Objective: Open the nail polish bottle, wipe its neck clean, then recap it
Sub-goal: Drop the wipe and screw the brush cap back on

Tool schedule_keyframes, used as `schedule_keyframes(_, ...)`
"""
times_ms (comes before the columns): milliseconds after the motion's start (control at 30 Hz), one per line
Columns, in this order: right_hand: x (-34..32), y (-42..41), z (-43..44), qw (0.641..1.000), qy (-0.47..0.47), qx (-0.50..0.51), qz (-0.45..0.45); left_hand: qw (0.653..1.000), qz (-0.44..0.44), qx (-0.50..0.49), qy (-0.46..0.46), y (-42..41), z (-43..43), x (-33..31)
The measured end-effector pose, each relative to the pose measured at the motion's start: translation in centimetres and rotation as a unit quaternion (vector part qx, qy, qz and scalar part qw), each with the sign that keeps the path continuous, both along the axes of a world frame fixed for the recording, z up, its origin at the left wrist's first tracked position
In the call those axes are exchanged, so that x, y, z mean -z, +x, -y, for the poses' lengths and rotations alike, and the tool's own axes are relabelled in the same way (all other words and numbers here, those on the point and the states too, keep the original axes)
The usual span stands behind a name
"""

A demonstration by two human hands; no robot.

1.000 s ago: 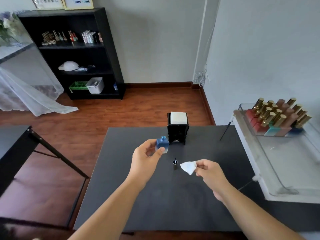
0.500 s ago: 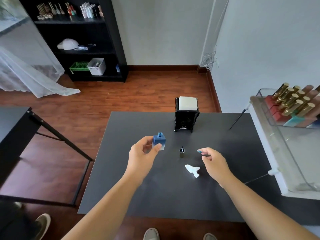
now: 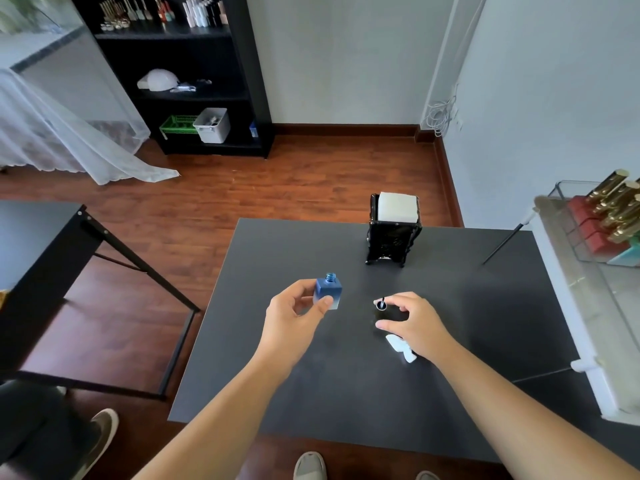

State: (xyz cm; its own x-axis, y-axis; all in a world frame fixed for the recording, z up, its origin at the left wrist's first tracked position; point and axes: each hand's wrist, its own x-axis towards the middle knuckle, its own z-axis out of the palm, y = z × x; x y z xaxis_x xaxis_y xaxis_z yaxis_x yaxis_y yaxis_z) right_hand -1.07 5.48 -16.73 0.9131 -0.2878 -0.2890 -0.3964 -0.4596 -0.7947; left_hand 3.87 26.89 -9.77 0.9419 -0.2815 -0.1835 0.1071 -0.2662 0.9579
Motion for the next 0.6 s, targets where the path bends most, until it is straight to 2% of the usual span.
schedule_keyframes(200,-0.5,0.2,-0.3,0.999,0.009,0.012,0.034,1.000,0.004,0.001,0.003,-0.1,-0.1,-0.3)
schedule_keyframes(367,-4.8,-0.4,0.3,0.997,0.053,-0.010,0.051,1.000,0.019,0.000,-0.016,-0.4,0.5,-1.6)
schedule_keyframes(467,-8.0,-1.3,0.3,0.992,0.070,-0.036,0.098,0.999,0.035,0.002,-0.032,-0.4,1.3,-2.9)
schedule_keyframes(600,-12.2,-2.6,0.5,0.980,0.056,-0.019,0.188,0.997,0.060,0.015,-0.046,-0.5,2.8,-4.7)
